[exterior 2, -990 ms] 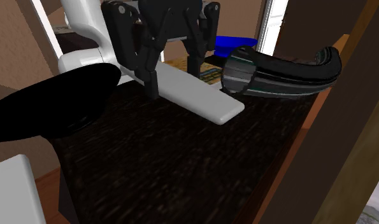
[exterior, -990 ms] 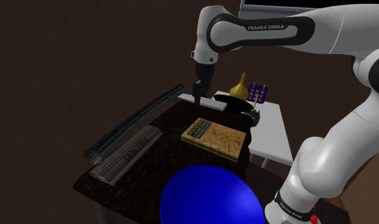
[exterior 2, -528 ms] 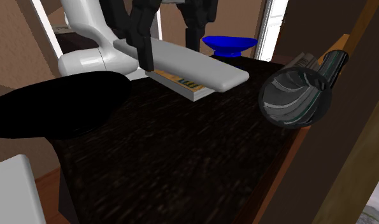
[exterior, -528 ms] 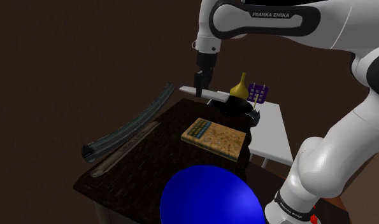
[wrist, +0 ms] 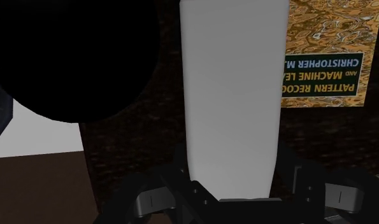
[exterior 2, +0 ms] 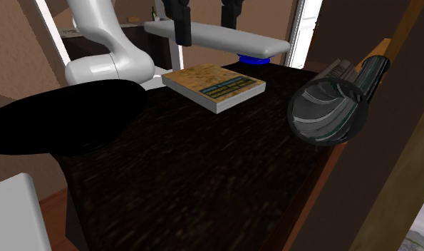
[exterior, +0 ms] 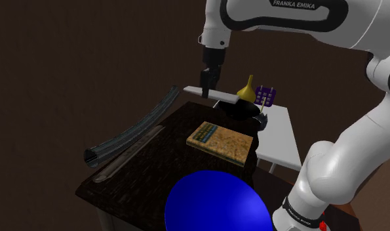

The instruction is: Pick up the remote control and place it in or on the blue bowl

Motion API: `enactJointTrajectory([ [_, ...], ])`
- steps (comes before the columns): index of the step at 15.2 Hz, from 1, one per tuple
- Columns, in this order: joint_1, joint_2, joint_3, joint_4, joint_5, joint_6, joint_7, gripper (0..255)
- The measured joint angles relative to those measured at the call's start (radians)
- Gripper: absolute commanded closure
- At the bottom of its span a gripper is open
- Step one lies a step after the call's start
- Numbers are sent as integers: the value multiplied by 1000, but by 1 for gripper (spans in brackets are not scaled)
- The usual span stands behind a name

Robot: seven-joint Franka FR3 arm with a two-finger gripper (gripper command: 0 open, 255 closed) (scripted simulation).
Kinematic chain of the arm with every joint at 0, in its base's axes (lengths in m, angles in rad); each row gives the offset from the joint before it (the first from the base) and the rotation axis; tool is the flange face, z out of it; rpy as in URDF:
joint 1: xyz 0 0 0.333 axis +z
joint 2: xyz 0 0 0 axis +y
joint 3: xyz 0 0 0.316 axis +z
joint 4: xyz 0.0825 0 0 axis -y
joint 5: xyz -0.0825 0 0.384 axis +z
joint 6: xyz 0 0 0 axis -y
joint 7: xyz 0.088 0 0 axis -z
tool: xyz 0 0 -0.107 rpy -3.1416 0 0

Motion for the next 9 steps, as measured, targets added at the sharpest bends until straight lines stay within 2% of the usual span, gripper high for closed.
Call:
enactJointTrajectory([
  [4, 32, -70, 53, -66, 28, -1, 79, 255],
  [9, 73, -118, 131, -98, 69, -11, 190, 255],
])
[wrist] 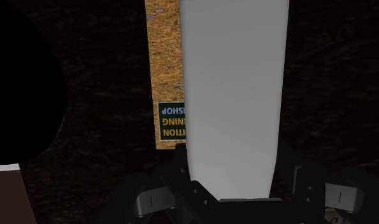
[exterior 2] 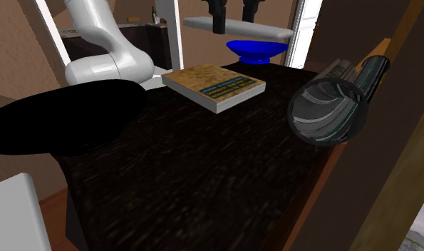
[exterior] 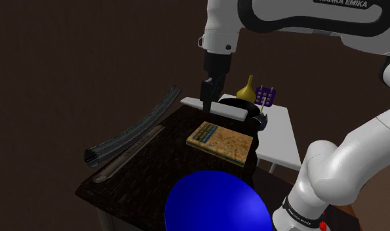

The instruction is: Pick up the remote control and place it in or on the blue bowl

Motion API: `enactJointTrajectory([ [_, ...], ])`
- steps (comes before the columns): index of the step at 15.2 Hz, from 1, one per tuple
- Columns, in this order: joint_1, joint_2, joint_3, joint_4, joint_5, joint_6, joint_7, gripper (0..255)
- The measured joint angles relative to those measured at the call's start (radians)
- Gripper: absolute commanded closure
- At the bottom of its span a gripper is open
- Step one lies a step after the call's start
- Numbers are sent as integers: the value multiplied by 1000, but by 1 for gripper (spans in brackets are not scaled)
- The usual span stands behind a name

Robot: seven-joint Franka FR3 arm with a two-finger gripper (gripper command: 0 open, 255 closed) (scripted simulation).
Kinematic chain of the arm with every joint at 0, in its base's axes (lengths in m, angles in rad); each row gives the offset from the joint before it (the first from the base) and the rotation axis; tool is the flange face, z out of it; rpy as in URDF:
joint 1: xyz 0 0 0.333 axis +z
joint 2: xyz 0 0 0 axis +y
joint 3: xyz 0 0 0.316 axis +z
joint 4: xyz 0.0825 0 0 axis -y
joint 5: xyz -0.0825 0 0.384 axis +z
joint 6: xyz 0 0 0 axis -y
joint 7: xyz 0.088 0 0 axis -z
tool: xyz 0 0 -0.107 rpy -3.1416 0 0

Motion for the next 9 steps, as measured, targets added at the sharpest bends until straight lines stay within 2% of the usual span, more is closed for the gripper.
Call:
enactJointTrajectory([
  [5, 40, -42, 80, -22, 45, -10, 111, 255],
  [9, 65, -33, 151, 8, 75, -21, 206, 255],
])
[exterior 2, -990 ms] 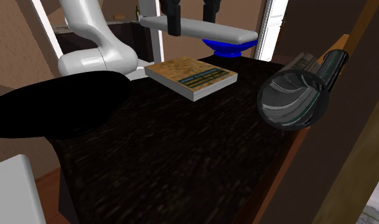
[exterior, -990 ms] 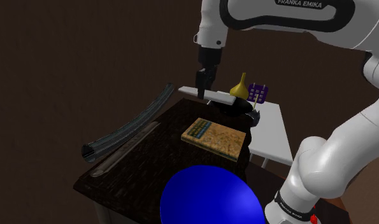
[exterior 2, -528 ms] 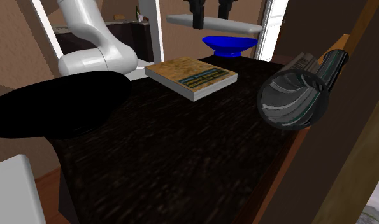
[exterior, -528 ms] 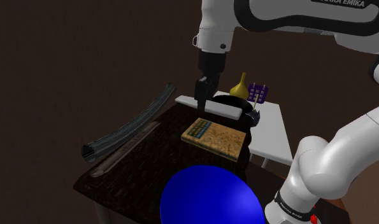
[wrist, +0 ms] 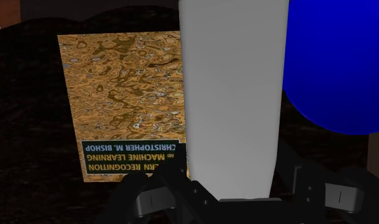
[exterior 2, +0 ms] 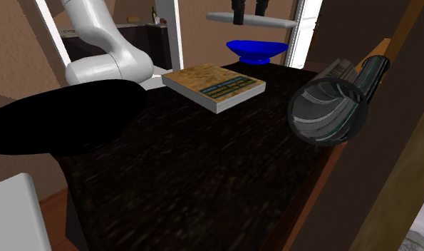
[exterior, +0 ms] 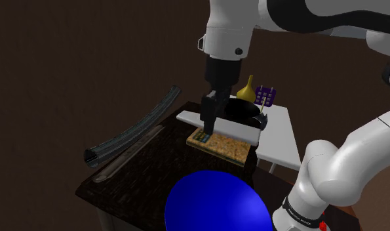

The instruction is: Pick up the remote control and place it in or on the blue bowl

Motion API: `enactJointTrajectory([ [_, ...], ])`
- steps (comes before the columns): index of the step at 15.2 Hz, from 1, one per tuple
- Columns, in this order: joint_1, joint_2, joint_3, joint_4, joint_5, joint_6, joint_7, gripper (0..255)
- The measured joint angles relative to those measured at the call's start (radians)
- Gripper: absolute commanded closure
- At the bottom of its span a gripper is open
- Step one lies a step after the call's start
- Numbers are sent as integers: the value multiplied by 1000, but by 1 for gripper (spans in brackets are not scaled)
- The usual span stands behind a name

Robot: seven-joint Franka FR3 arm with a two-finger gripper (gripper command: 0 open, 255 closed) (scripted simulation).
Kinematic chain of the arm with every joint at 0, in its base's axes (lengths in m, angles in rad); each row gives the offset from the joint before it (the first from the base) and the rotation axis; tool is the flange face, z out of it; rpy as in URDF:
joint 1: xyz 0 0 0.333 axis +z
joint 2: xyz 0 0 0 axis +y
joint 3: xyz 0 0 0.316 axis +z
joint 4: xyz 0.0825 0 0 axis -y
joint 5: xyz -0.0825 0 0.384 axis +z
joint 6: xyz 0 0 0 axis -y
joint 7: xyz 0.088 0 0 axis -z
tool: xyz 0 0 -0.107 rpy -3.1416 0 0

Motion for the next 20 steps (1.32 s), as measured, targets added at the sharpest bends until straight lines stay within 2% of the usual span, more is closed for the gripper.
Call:
enactJointTrajectory([
  [7, 44, 17, 137, 43, 51, -2, 178, 255],
  [13, 61, 88, 265, 130, 59, 1, 333, 255],
  [20, 71, 69, 278, 28, 75, 86, 332, 255],
])
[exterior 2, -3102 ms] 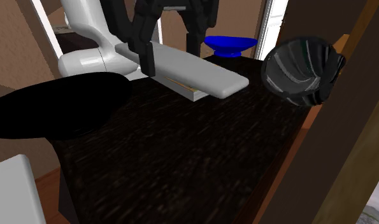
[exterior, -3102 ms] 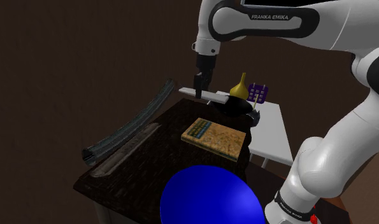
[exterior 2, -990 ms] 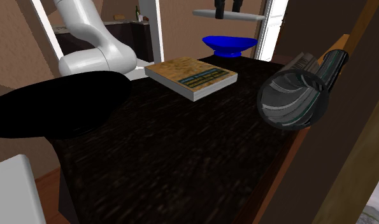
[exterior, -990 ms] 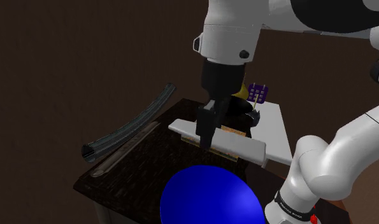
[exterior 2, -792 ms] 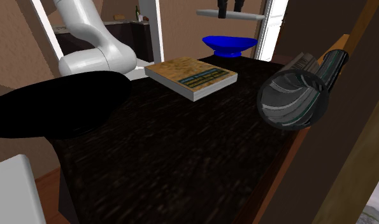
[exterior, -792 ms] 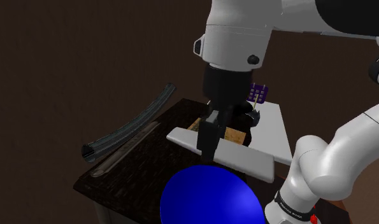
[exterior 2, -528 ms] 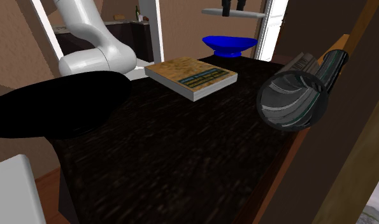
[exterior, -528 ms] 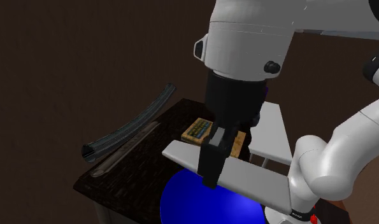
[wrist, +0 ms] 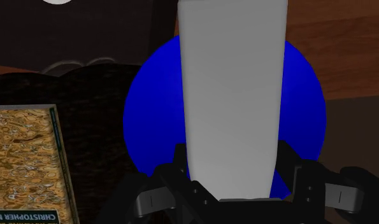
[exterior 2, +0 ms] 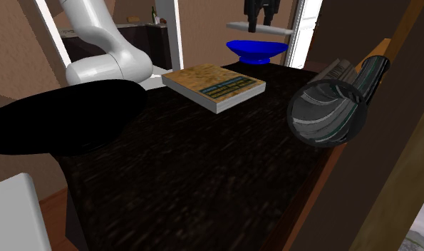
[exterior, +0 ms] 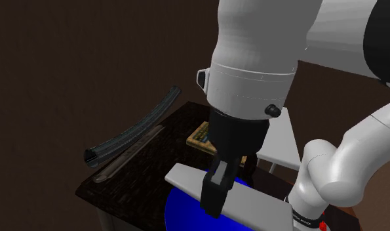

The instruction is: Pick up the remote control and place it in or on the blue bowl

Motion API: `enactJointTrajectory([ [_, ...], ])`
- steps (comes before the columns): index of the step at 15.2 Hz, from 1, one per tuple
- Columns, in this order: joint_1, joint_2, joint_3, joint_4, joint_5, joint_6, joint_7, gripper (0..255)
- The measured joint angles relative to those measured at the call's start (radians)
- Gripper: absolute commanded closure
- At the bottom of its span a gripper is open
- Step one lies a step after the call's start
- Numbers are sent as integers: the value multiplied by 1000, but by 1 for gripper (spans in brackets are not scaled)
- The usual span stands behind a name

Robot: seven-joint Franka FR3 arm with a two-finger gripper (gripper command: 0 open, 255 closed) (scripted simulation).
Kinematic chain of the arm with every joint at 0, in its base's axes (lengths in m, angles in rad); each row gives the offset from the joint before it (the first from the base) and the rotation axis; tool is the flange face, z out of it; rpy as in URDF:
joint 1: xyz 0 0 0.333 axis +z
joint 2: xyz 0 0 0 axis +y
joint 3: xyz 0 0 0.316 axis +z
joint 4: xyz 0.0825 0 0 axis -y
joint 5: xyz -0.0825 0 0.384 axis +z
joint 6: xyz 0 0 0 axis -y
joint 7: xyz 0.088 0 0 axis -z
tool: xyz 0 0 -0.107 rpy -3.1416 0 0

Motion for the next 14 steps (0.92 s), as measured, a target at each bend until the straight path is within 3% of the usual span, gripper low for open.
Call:
enactJointTrajectory([
  [6, 8, -17, 6, -88, 13, 73, -10, 255],
  [12, 9, -18, 9, -102, 15, 88, -9, 255],
  [13, 9, -18, 9, -102, 15, 88, -9, 0],
  [14, 9, -17, 9, -102, 15, 88, -9, 0],
])
